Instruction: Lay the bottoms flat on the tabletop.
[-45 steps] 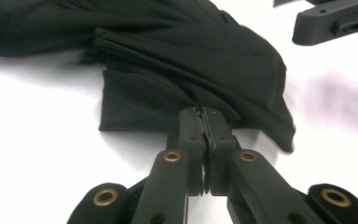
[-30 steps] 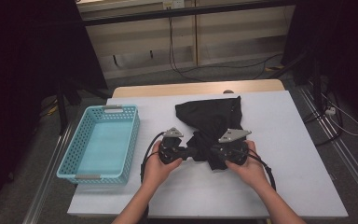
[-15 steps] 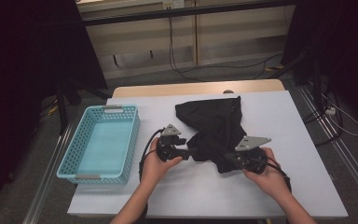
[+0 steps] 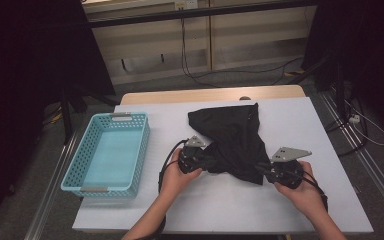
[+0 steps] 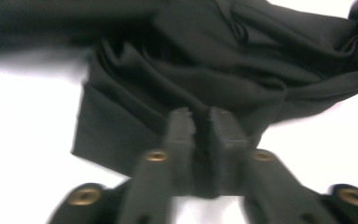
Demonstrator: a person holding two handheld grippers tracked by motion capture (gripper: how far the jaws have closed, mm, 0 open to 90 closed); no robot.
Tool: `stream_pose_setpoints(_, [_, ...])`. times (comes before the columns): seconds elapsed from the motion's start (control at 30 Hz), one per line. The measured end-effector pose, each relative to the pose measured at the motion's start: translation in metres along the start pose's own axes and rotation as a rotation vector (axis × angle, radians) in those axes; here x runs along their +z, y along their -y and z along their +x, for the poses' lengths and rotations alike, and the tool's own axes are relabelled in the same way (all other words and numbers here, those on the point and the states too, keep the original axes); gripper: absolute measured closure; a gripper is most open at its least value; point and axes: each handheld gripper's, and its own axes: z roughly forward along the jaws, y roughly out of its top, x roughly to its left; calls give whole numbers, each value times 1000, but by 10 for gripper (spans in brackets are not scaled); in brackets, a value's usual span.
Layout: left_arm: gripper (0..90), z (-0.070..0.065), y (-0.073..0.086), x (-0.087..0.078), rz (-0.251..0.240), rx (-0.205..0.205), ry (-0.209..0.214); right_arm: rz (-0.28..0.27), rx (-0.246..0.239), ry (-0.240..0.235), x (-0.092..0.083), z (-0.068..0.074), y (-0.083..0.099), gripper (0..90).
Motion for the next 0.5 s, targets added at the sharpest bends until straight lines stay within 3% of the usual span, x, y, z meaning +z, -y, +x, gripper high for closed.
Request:
stream_pose_setpoints(0.07, [900,-1,1,1,20,-13,17,-24,22,13,1,1,-3,677])
stream_pose_setpoints(0.17, [900,-1,-1,-4,14,-27,27,-40,44,10,7,3,-9,560])
stream_pose_setpoints(0.3, [900,-3,-3,-17,-4,-36,36,-13,40,12,25,6,-12,519])
stream_pose_setpoints(0.47, [900,-3,0,-29,-29,-44,34,16,22,-7,35,7,-13,663])
stream_pose_setpoints(0.5, [898,-2,0,-29,-46,-37,28,21,19,-12,35,7,-12,736])
